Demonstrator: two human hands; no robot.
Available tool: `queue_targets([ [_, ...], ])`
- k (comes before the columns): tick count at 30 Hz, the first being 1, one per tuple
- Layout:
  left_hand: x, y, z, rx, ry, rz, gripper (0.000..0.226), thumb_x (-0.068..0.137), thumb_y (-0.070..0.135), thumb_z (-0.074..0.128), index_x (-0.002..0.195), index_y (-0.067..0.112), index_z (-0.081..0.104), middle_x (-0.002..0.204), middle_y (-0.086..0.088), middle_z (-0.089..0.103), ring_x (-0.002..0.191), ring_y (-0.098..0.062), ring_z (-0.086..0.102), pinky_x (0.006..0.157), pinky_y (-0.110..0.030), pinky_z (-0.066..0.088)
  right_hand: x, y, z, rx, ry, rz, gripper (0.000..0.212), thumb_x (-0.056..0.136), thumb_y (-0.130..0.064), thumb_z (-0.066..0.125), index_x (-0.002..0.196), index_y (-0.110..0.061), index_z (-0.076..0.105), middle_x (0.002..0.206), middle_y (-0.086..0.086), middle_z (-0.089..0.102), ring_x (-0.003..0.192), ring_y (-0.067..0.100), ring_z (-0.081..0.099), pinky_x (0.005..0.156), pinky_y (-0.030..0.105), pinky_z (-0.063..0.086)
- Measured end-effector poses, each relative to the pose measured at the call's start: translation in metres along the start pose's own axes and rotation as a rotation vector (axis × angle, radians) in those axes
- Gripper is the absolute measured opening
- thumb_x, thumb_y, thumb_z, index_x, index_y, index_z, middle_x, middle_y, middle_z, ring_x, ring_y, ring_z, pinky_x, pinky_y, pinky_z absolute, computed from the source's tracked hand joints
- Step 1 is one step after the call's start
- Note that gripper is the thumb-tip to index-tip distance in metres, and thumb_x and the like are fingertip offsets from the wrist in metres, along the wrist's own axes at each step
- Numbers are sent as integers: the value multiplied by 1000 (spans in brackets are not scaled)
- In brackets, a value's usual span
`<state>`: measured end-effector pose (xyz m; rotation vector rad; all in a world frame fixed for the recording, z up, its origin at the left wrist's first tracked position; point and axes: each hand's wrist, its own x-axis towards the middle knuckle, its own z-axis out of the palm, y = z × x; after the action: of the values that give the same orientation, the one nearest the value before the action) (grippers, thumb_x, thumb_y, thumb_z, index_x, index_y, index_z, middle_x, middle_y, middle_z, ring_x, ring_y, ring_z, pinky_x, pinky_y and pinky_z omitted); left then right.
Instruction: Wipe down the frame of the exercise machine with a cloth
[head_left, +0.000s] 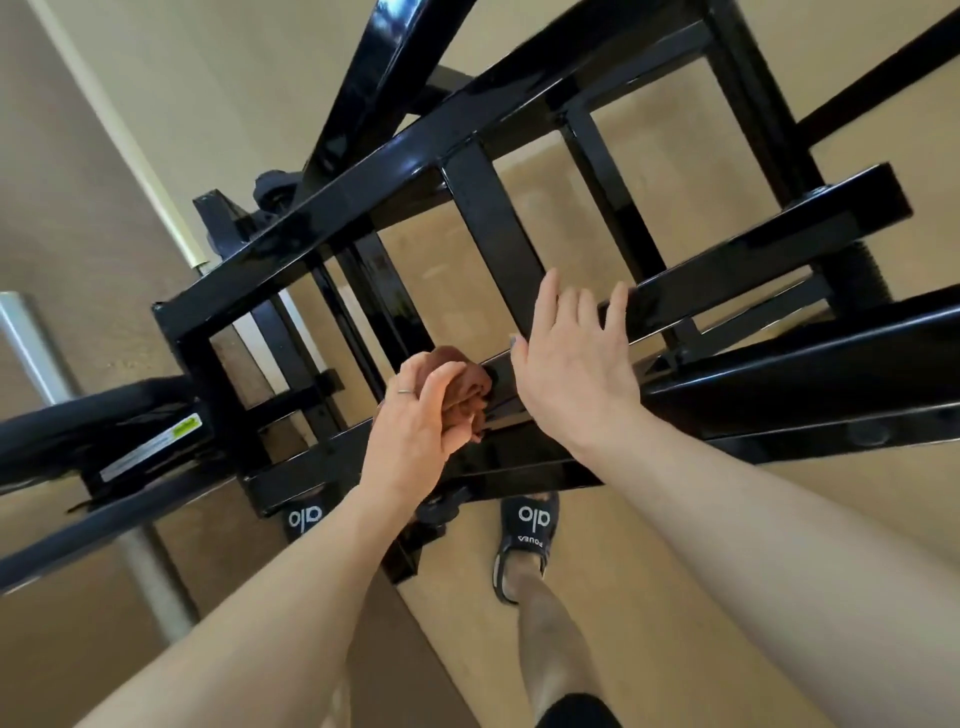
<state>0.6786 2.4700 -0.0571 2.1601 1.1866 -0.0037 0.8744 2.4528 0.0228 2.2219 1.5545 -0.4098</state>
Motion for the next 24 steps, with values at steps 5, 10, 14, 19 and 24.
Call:
queue_targets([
  [5, -14, -15, -1, -95, 65, -165, 63, 93, 29, 73, 144, 29, 36, 150, -3, 34, 130, -26, 46, 103, -47, 54, -23, 13, 9, -274, -21, -287, 77, 105, -54, 8, 160, 0, 10, 158, 41, 22, 147, 56, 24, 122, 61, 23],
  [10, 17, 52, 16, -145, 192, -138, 51, 93, 53, 51, 138, 32, 41, 143, 1, 43, 125, -21, 45, 108, -47, 47, -19, 7, 14, -254, 40, -296, 64, 109, -36, 28, 157, 4, 15, 152, 47, 25, 141, 61, 30, 117, 62, 31],
  [14, 22, 51, 22, -141, 173, -86, 55, 92, 45, 64, 140, 32, 40, 146, -2, 39, 128, -25, 44, 107, -49, 47, -17, 8, 19, -240, 76, -283, 61, 108, -27, 36, 157, 3, 16, 151, 47, 26, 141, 61, 31, 116, 62, 32],
  [19, -9, -3, 21, -110, 175, -80, 65, 88, 25, 76, 141, 31, 39, 151, -2, 32, 133, -25, 39, 109, -47, 47, -18, 7, 22, -277, 90, -273, 60, 106, -21, 38, 157, 1, 17, 151, 46, 28, 140, 60, 34, 116, 59, 35],
  [24, -41, -71, 8, -177, 145, -202, 53, 92, 22, 69, 137, 30, 42, 144, -1, 37, 127, -25, 43, 103, -55, 51, -18, 6, 22, -321, 113, -253, 60, 103, -25, 39, 156, -2, 21, 156, 39, 26, 145, 56, 28, 120, 58, 29],
])
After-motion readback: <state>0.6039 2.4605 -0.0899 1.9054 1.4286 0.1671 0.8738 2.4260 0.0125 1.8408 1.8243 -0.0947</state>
